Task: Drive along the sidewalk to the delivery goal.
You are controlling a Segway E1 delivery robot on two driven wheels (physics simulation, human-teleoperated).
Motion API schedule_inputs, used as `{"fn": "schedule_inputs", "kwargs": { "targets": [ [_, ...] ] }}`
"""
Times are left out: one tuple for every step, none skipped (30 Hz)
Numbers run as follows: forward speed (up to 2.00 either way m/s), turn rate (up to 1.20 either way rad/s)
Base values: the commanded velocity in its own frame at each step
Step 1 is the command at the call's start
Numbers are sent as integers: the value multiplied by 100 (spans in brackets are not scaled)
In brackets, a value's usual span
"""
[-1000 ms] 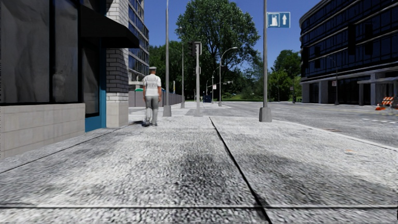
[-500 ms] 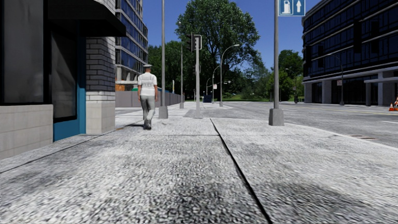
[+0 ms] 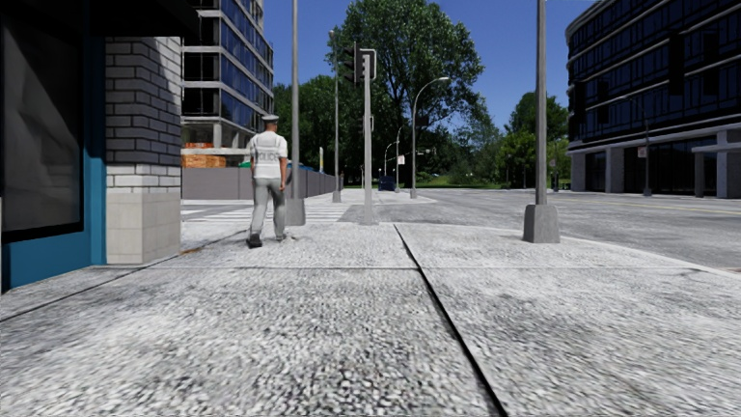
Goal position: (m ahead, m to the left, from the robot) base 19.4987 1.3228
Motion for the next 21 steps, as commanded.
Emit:
{"fn": "schedule_inputs", "kwargs": {
  "targets": [
    [156, 0],
    [151, 0],
    [148, 0],
    [148, 0],
    [147, 0],
    [145, 0],
    [143, 0],
    [142, 0],
    [142, 0],
    [141, 0],
    [141, 4],
    [140, 23],
    [140, 44],
    [140, 57],
    [140, 66],
    [140, 66],
    [140, 68],
    [140, 72],
    [139, 73],
    [139, 73],
    [139, 61]
  ]
}}
